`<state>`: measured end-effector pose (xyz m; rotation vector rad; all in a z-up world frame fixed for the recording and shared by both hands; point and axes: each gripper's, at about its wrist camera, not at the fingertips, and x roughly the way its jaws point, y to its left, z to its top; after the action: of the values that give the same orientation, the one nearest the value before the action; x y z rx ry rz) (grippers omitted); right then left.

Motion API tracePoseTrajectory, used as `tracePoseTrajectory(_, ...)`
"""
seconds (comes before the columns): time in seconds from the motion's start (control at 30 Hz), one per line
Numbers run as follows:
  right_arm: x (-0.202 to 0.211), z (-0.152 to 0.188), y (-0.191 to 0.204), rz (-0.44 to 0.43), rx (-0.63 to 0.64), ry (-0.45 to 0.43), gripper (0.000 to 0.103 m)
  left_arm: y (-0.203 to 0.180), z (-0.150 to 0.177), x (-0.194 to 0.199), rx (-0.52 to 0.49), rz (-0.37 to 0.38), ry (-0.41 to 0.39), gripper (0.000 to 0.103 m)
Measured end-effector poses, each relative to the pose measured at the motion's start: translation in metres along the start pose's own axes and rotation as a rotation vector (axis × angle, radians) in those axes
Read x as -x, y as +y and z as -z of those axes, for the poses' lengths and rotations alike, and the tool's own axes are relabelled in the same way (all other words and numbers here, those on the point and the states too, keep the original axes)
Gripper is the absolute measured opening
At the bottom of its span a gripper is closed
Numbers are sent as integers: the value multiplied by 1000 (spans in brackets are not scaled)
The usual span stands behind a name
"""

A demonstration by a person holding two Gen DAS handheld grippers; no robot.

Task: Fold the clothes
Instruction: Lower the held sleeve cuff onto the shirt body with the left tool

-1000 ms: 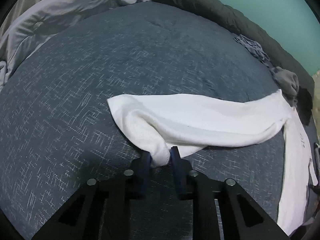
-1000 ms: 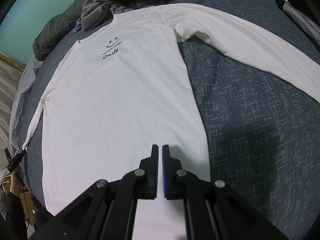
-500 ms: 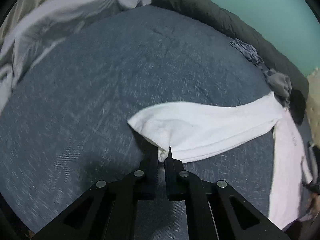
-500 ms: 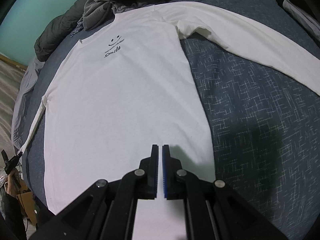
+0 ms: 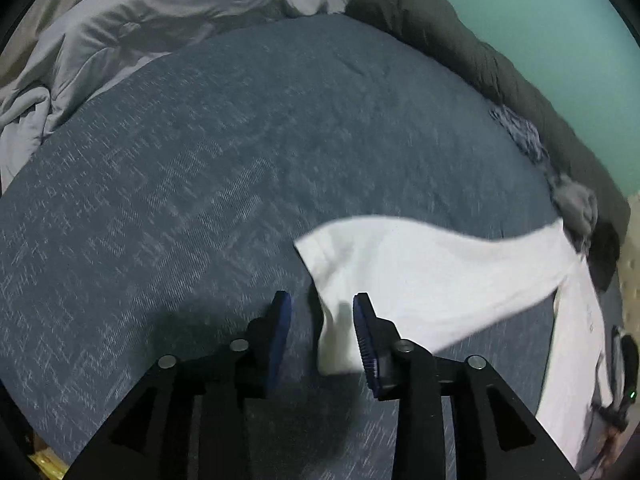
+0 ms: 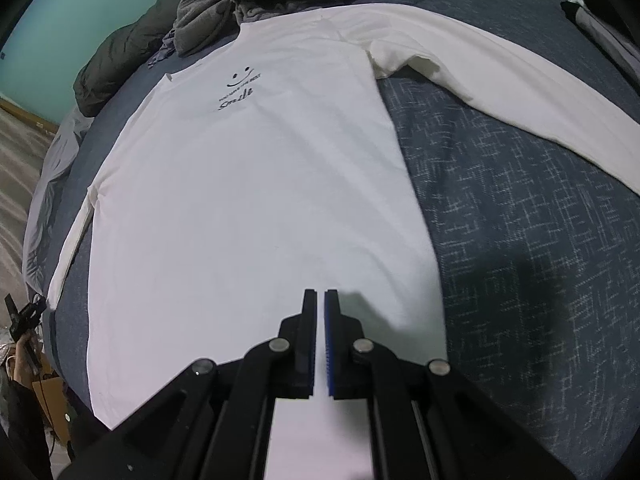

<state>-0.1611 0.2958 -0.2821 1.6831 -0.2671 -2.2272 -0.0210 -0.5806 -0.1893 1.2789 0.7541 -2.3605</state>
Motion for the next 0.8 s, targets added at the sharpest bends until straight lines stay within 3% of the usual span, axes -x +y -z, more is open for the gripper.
tracePoseTrajectory(0.2, -5, -1, 14, -1, 28, 5, 3, 5, -18, -29, 25, -26, 17, 38)
tracePoseTrajectory(0.37, -5, -7, 23, 7, 56, 2, 3, 10, -22, -43, 61, 6, -2, 36)
tracePoseTrajectory(0.43, -6, -8, 23, 8, 55, -1, 3, 6, -22, -44, 33, 7, -3, 8)
tracePoseTrajectory(0.67, -2, 0, 17, 5, 54, 2, 3, 4, -28, -25, -9, -42, -92, 6)
tracePoseTrajectory(0.8, 1, 6, 13, 4, 54, 5, 3, 2, -32, -30, -36, -82, -82, 7)
